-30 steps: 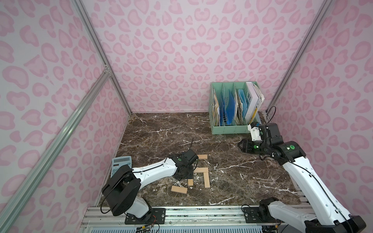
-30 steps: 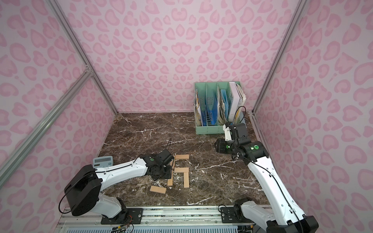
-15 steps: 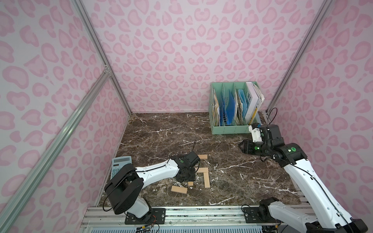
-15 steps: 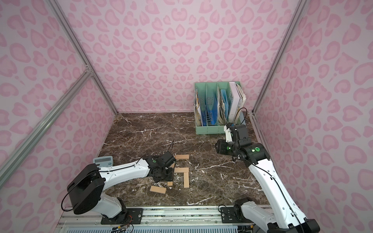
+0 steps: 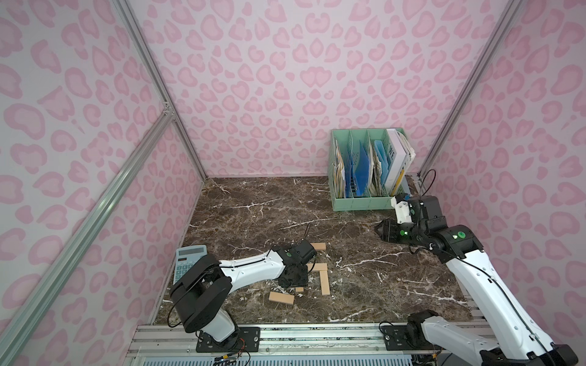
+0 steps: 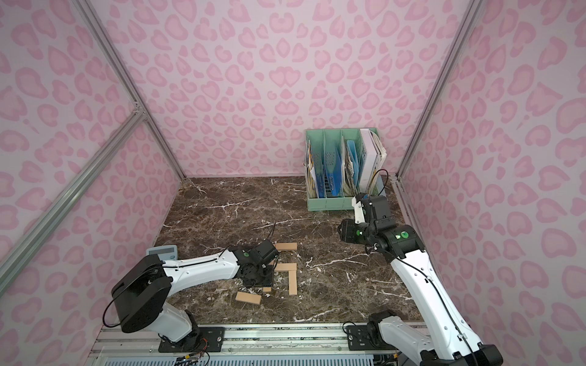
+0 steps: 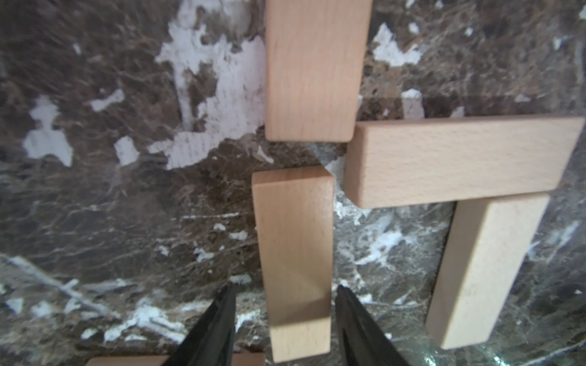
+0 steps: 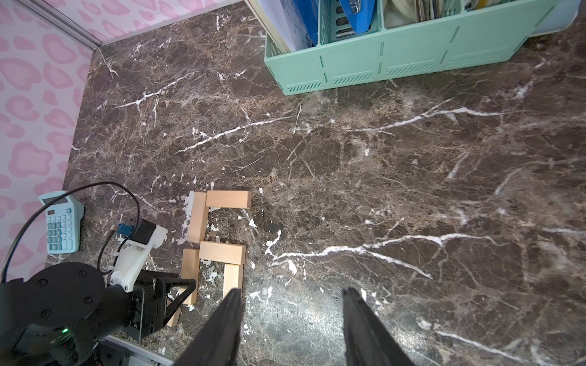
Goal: Assemble the number 6 with building blocks
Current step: Assemble the building block at the center of the board.
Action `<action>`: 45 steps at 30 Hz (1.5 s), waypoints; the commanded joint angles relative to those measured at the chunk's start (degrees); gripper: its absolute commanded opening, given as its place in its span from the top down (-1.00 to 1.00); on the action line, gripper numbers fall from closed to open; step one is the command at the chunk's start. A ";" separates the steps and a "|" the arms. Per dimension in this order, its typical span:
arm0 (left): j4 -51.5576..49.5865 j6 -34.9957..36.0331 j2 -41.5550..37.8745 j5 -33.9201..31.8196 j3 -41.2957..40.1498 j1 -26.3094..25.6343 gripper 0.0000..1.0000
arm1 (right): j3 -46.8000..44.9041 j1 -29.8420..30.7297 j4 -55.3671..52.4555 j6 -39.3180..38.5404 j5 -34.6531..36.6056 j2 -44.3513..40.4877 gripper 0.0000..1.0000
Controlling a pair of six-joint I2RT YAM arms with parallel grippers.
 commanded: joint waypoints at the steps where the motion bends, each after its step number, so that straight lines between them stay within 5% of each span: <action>1: -0.23 0.13 0.52 0.17 0.53 -0.04 -0.06 | 0.09 0.02 0.12 -0.23 0.54 -0.31 -0.08; 45: -1.26 3.44 3.88 1.05 3.24 -0.16 0.13 | -1.23 -0.20 -0.32 1.11 1.05 -2.77 -0.02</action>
